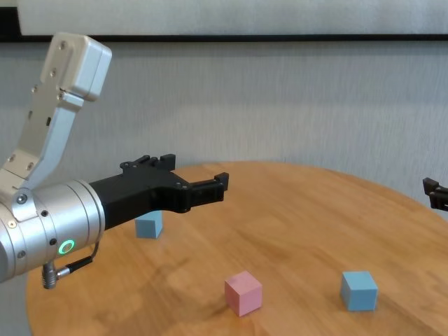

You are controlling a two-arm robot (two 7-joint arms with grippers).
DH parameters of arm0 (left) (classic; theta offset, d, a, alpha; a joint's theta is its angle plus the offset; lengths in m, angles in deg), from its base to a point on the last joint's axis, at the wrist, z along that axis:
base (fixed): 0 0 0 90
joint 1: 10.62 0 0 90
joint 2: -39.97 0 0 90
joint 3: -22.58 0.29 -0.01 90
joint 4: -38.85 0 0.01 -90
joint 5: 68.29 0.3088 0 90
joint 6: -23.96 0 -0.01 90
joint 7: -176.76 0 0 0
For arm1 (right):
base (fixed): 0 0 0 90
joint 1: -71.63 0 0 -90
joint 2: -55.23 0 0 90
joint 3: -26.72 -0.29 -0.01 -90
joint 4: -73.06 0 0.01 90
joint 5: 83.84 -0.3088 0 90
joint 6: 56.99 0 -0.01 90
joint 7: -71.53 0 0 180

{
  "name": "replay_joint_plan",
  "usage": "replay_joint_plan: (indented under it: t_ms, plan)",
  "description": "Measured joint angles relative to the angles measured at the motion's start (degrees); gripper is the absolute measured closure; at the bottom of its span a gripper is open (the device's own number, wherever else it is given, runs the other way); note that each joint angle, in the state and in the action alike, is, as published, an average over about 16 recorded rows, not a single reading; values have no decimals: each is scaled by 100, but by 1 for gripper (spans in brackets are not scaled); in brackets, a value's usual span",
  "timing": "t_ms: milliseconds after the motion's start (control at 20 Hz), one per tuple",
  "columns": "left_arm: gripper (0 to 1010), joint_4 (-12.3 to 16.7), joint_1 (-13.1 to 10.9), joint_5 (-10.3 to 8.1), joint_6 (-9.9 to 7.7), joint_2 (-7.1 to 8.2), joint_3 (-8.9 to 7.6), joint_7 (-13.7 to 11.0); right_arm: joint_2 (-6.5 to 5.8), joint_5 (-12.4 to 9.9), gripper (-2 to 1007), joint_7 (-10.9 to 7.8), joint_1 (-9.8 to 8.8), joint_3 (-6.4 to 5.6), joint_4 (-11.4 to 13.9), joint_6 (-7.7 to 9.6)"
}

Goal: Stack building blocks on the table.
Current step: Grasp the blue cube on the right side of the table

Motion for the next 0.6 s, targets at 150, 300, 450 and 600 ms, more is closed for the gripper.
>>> replay_joint_plan:
  t_ms: [150,300,450,600]
  plan:
    - [9,-11,11,-3,-12,4,14,-14,-25,-50,5,-153,-19,-3,56,42]
    - [9,-19,19,-5,-22,7,25,-25,-73,-178,5,-427,-45,-12,150,136]
    - [9,-25,26,-7,-29,10,33,-33,-145,-394,5,-814,-78,-35,270,290]
    - [9,-30,31,-9,-34,12,39,-39,-235,-710,5,-1310,-112,-77,397,516]
